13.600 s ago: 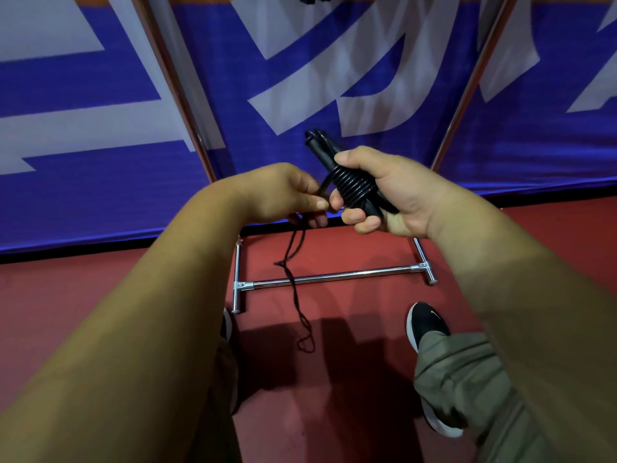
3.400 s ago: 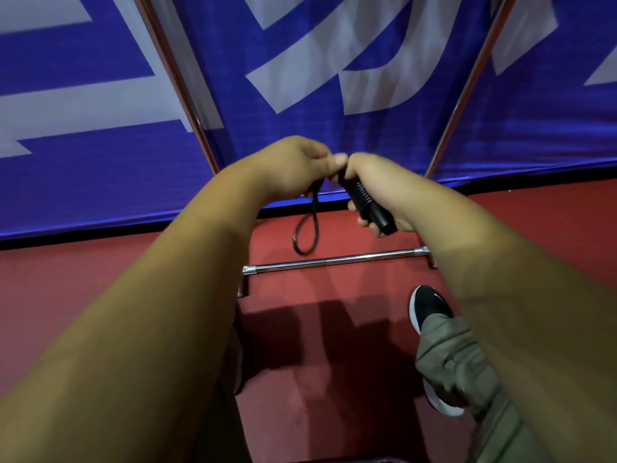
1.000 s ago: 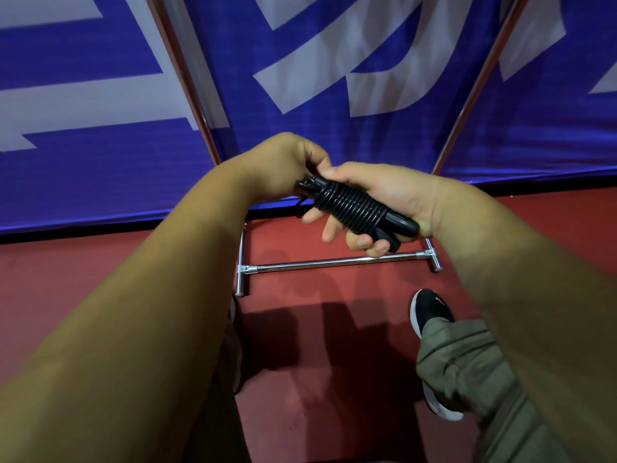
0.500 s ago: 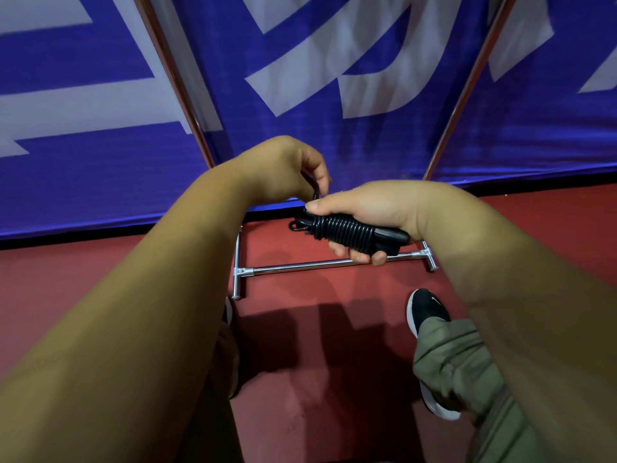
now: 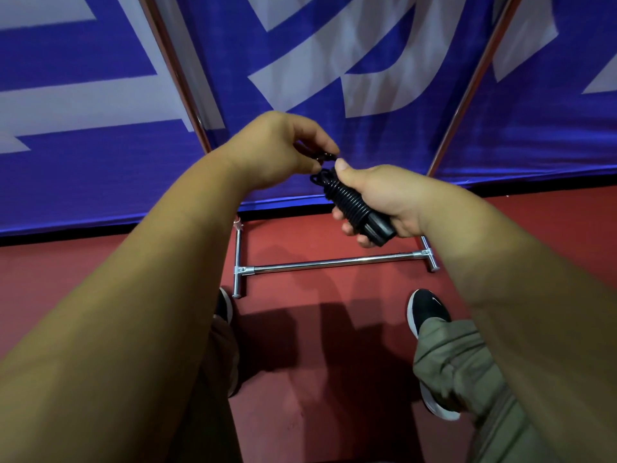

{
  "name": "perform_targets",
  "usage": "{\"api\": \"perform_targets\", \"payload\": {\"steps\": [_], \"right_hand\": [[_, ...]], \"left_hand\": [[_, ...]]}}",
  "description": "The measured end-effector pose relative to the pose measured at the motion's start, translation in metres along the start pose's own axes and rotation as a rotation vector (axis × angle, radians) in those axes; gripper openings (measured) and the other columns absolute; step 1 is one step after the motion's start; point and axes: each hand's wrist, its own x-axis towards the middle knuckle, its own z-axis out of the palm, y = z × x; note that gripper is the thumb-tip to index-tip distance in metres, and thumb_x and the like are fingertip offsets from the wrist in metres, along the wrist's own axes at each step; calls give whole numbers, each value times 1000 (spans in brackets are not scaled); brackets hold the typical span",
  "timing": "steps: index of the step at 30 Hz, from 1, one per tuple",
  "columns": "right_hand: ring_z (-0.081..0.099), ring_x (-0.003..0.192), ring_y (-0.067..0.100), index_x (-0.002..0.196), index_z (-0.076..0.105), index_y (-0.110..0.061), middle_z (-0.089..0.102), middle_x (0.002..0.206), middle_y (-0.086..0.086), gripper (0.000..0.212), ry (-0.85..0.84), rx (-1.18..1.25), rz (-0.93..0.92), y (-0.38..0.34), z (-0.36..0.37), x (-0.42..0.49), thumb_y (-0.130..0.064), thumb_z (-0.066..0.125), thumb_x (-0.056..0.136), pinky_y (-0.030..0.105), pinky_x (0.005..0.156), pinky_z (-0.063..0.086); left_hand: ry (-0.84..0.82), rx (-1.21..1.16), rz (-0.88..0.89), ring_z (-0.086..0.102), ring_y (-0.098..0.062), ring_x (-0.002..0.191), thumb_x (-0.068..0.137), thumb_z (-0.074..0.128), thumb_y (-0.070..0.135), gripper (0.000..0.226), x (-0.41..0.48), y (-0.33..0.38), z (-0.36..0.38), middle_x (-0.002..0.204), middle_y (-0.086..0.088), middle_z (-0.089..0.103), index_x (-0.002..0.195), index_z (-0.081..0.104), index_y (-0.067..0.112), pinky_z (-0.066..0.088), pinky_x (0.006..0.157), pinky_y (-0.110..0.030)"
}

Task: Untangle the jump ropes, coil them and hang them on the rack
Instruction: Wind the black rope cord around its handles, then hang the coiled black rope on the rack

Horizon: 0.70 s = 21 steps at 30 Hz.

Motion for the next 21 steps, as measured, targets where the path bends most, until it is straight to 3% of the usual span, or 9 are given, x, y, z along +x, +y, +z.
{"api": "perform_targets", "payload": {"steps": [3,6,9,14,21], "right_hand": [[65,63,23,123,61,-12,70,84,8,67,-9,86,-6,-2,2,0,-73,46,101,33,55,53],[61,62,22,123,59,-16,66,82,7,71,-47,167,4,-3,4,0,-80,41,98,33,56,49],[58,62,22,120,57,-17,64,81,7,70,-84,221,15,-3,4,-1,-81,41,97,32,58,45],[57,60,20,123,55,-21,62,79,5,62,-107,256,30,-6,9,-3,-76,35,103,29,56,42],[53,57,20,115,59,-22,57,77,6,93,-105,344,41,-8,5,-2,-99,21,82,26,53,40]], "left_hand": [[33,-141,14,74,-12,94,86,77,-11,36,1,-1,0,107,-7,78,113,74,13,60,95,-28],[91,-207,17,76,-16,103,86,81,-4,33,3,-2,3,107,-5,79,112,74,15,59,97,-26],[145,-305,-17,76,-11,100,88,83,5,32,4,-4,4,105,0,79,116,75,16,58,95,-25],[172,-420,-7,73,-7,92,89,82,5,31,8,4,25,106,-8,78,118,75,11,54,83,-17],[101,-552,-38,70,-9,90,88,74,-11,45,10,4,30,104,-5,68,128,72,11,57,93,-23]]}}
